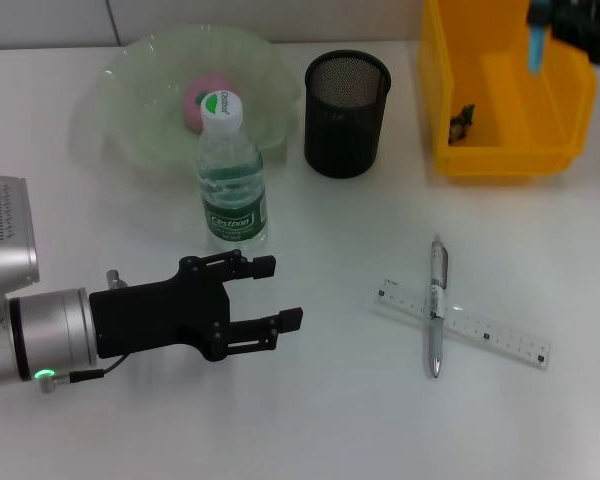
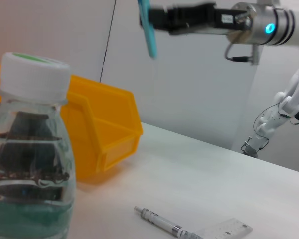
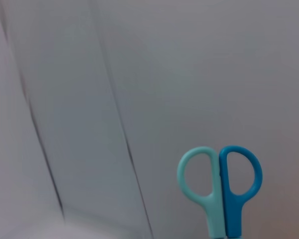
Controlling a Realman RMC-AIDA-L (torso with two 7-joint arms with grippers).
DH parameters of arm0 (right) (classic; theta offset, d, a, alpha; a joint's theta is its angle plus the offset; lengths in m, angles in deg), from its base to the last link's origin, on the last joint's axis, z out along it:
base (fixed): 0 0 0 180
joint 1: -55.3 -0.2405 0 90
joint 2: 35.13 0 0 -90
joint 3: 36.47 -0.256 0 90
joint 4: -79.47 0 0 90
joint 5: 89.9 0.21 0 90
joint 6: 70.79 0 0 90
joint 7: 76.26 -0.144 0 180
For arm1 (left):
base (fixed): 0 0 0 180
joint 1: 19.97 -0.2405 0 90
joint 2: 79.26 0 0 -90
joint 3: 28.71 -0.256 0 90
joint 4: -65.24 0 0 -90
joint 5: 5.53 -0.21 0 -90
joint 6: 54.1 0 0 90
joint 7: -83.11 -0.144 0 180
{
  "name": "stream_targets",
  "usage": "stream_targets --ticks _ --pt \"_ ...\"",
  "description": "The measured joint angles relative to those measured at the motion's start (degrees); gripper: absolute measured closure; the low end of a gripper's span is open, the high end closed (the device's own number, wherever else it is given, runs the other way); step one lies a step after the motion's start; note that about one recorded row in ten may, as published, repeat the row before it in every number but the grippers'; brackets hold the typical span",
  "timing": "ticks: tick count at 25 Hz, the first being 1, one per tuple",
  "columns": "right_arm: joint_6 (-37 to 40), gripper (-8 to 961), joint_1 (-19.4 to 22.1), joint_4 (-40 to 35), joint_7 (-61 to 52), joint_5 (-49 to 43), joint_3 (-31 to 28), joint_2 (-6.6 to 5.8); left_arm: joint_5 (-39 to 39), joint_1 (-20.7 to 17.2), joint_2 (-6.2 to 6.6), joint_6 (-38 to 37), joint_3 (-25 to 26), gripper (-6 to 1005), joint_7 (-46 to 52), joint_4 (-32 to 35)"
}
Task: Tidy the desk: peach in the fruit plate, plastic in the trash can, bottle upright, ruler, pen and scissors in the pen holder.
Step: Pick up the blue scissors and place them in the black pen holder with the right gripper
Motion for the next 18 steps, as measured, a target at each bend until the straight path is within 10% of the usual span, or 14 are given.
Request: stream_targets --ticks 7,18 --pt "-6.57 705 -11.36 31.18 23.17 16.44 -0.94 -0.47 -0.01 0.02 -0.03 0.00 0.06 242 -0.23 0.00" --pt "-20.94 686 -24.16 48.25 37.96 19.14 0.99 0.57 -0.01 0.26 -0.43 0.06 0.08 242 -0.63 0.00"
